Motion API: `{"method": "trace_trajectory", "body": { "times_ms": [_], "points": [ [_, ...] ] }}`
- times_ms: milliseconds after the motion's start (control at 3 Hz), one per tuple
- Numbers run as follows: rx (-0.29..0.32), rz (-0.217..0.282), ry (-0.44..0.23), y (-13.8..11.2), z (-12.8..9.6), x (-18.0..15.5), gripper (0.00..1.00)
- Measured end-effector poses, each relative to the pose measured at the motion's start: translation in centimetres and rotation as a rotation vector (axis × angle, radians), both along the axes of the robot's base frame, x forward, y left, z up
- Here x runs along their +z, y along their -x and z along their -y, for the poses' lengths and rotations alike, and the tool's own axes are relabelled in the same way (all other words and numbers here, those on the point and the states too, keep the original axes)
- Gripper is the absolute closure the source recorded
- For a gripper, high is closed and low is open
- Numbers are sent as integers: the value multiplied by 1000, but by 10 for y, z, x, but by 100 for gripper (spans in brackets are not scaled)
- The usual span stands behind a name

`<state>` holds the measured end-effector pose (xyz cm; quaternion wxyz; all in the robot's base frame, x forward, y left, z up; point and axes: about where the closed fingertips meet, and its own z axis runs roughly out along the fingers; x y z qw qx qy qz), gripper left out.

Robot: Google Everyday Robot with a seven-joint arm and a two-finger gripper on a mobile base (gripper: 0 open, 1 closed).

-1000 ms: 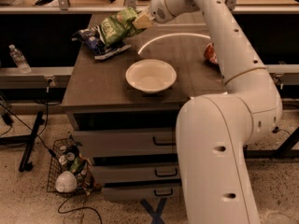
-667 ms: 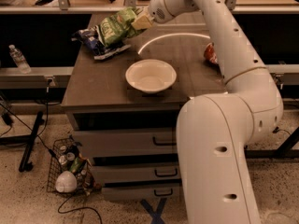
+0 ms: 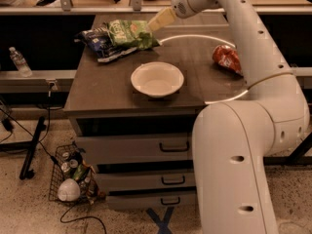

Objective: Move green jalapeno chip bag near blue chip bag

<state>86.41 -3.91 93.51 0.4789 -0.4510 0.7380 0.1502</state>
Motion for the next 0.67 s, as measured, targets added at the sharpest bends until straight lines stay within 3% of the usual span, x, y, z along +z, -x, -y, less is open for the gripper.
{"method": "trace_trajectory", "body": {
  "times_ms": [333,667],
  "points": [
    [-151,31,-28,0,66,31,0],
    [-309,82,-105,18,137,83,0]
  ]
}}
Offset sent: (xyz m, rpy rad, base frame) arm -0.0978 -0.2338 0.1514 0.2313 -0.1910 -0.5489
